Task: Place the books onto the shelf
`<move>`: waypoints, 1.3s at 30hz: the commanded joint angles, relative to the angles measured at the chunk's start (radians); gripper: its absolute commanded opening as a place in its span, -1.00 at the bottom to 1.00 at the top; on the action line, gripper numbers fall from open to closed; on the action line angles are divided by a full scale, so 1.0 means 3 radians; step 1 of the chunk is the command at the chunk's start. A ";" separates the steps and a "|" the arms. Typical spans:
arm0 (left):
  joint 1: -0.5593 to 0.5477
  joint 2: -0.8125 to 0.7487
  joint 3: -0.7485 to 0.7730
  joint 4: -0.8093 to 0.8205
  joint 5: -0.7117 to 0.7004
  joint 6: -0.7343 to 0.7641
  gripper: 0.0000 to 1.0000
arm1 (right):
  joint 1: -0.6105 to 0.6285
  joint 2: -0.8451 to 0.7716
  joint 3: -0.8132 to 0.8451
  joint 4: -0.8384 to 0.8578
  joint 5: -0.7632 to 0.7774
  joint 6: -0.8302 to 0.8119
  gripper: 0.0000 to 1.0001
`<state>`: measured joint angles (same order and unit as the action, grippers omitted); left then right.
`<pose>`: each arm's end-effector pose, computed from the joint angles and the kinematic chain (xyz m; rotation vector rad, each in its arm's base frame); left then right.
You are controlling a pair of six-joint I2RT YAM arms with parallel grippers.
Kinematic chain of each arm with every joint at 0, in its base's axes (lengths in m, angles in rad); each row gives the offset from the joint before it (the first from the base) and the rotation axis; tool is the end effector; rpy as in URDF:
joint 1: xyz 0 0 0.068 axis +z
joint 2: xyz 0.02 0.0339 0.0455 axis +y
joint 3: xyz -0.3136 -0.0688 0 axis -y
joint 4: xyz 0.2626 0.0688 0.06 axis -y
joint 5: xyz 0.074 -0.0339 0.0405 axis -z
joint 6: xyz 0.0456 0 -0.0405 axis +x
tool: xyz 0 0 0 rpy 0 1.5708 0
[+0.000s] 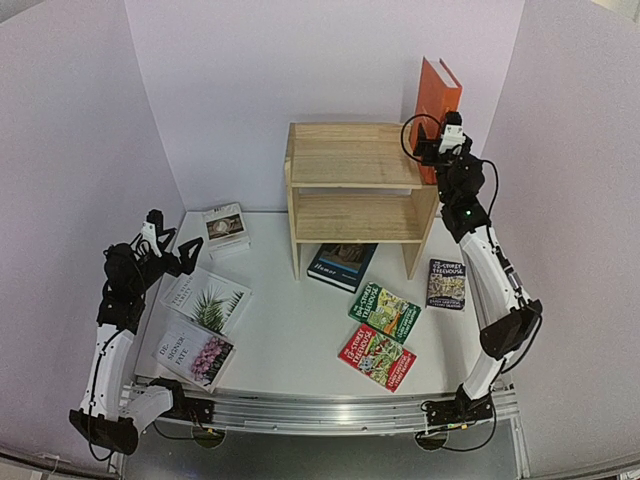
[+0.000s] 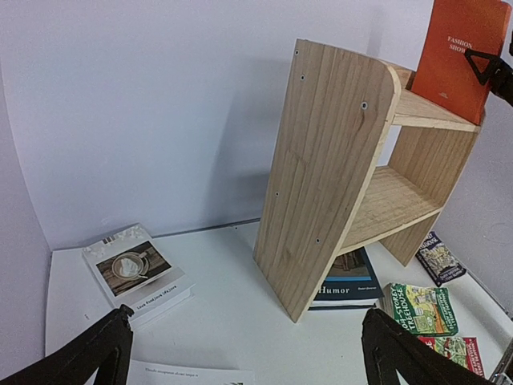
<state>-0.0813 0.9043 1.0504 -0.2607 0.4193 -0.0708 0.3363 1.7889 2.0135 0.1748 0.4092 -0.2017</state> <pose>0.1899 -0.0341 0.4444 0.3250 1.6655 -0.4666 0.4187 0.1272 0.5817 0.0412 1.2062 -0.1217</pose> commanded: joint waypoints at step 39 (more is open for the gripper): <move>-0.0196 0.0238 -0.0551 0.0281 0.0669 0.0761 0.99 | 0.0985 -0.2063 -0.3317 -0.2269 -0.1247 0.2834 0.74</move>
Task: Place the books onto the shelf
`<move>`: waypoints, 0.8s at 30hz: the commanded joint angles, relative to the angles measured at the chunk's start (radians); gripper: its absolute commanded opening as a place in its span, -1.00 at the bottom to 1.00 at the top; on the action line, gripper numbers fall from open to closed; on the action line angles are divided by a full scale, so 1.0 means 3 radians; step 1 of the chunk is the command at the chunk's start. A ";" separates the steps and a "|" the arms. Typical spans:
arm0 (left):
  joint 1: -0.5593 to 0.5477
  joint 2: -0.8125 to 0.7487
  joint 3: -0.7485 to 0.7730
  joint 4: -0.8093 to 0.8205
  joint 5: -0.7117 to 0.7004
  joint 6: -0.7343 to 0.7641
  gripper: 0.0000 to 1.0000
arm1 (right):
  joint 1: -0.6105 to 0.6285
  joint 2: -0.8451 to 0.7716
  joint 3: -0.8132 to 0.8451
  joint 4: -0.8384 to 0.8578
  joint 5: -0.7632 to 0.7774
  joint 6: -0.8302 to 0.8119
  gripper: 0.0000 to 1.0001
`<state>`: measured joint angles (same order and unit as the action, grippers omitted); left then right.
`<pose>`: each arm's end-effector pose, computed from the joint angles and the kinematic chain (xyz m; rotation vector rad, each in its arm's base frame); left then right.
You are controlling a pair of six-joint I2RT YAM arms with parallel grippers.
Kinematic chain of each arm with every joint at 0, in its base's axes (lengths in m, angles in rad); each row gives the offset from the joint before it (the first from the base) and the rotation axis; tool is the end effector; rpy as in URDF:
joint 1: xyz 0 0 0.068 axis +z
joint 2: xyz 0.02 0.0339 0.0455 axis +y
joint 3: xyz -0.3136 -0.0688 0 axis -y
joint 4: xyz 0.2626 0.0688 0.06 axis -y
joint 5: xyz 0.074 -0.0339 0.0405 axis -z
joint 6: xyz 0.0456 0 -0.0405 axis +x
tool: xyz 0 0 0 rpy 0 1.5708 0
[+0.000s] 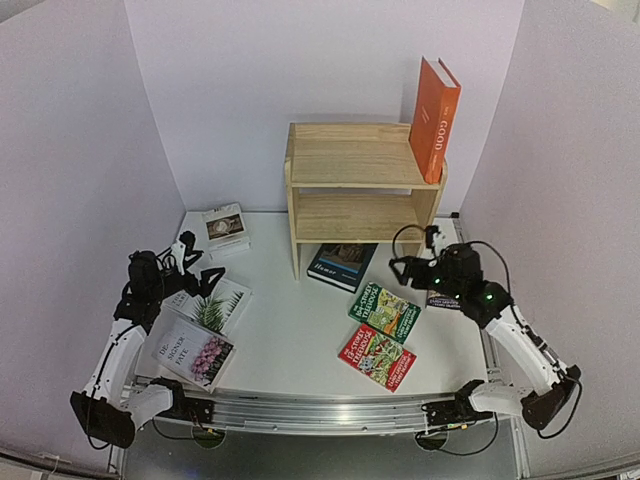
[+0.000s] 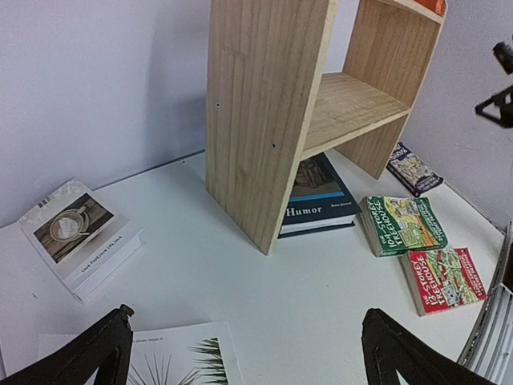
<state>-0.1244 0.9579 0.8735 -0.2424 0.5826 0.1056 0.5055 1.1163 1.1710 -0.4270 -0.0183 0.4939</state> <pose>0.2077 -0.0513 0.3717 0.6034 1.7806 -0.5635 0.2207 0.1231 0.4260 -0.0242 2.0043 0.6721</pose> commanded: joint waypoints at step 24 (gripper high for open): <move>-0.0123 -0.0024 0.0005 0.0250 0.0100 0.0163 0.99 | 0.0156 0.2908 -0.0138 0.2284 0.0184 0.2251 0.19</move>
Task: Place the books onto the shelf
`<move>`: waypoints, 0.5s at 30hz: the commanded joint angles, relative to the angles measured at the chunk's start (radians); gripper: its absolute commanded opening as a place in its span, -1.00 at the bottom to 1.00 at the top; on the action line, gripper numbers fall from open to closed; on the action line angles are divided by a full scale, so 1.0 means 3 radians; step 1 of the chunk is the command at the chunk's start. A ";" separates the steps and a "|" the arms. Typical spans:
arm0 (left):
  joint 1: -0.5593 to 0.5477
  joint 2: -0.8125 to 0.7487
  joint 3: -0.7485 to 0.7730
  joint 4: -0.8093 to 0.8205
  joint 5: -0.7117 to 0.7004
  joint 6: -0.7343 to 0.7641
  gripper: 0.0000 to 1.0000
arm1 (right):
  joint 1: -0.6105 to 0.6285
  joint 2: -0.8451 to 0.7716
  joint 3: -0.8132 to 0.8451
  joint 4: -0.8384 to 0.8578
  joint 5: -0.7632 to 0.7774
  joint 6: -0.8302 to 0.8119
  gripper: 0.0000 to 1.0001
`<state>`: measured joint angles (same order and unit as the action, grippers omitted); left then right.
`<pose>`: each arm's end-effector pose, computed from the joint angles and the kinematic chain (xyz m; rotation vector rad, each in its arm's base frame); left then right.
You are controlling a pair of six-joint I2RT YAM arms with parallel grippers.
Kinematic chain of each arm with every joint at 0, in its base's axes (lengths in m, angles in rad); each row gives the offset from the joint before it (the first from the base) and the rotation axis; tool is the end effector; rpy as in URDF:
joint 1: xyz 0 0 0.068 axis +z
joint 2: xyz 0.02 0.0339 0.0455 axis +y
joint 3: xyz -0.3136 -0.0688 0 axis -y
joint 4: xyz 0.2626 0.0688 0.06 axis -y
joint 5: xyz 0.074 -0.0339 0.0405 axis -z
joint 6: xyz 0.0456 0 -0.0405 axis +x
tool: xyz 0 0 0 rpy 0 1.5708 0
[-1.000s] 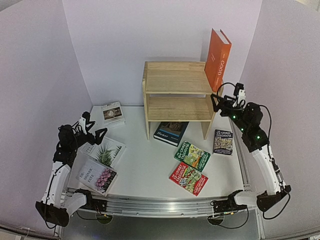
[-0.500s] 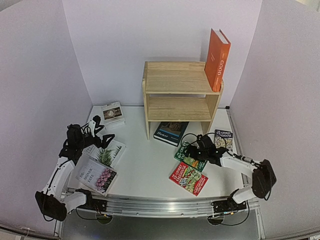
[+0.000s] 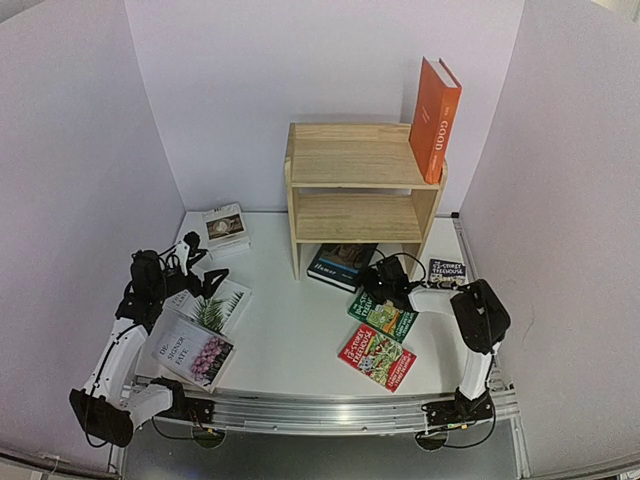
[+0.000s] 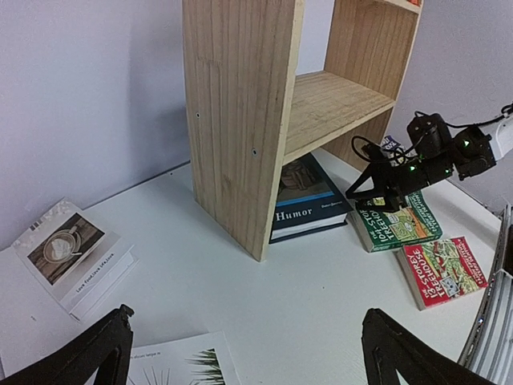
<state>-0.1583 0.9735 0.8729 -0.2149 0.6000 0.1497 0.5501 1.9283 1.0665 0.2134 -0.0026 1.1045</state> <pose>0.2103 -0.0596 0.3715 0.6838 1.7383 -0.5695 0.3764 0.2309 0.1748 0.6489 2.2864 0.8715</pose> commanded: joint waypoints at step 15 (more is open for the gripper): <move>-0.0009 -0.0053 0.0008 0.0219 0.0020 -0.0071 0.99 | -0.0024 0.0445 0.0200 0.0317 0.0162 0.0474 -0.85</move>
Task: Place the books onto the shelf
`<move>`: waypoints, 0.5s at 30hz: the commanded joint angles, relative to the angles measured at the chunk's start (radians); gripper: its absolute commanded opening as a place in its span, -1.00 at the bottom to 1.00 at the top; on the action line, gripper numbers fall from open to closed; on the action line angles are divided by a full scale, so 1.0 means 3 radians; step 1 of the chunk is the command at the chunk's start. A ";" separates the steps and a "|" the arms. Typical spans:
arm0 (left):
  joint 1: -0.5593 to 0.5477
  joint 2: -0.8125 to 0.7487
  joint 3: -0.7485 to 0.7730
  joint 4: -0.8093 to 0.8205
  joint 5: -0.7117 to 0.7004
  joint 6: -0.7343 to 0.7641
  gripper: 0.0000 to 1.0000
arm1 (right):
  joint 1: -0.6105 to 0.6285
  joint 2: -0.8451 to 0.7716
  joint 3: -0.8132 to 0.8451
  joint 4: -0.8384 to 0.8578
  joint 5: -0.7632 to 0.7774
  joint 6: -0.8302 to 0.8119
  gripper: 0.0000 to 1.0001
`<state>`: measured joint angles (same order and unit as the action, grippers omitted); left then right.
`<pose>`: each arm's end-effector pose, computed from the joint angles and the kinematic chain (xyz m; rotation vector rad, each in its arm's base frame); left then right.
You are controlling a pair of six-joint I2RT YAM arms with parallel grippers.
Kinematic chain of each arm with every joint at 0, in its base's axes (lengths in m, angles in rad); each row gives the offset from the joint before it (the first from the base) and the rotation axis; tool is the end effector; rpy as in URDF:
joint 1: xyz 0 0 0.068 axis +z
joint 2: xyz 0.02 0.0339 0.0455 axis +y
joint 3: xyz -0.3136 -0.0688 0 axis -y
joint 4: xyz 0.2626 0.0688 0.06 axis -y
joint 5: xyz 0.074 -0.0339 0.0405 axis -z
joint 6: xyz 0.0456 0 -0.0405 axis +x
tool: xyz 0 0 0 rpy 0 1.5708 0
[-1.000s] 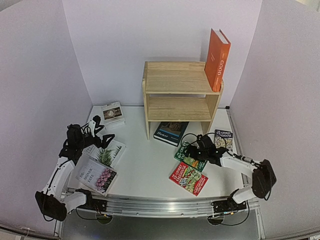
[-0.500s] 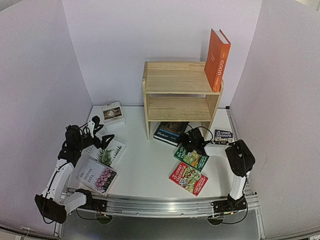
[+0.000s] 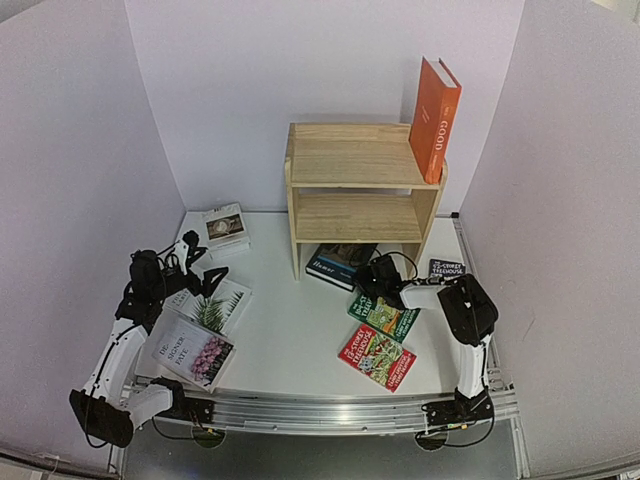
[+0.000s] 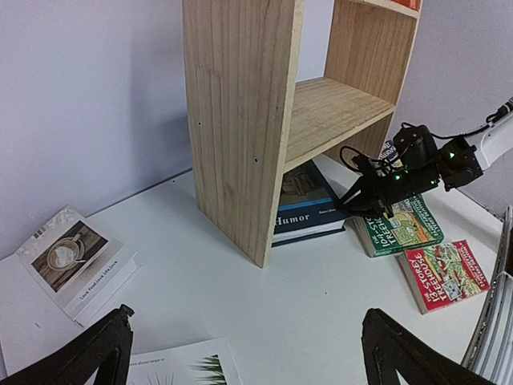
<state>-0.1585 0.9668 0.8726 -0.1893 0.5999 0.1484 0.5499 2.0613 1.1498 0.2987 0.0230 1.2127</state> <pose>0.2094 -0.0595 0.3754 0.6849 1.7075 -0.5611 0.4045 0.2467 0.1505 0.7793 2.2217 0.9262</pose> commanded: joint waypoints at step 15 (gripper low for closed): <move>-0.0327 0.0107 -0.0436 -0.0088 0.0288 0.0696 0.98 | 0.0027 -0.0858 -0.0614 -0.0340 -0.0830 0.0167 -1.00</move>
<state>-0.2066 0.9718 0.7705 -0.1935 0.6353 0.1914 0.5425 1.9221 0.9978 0.3111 -0.1033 1.2738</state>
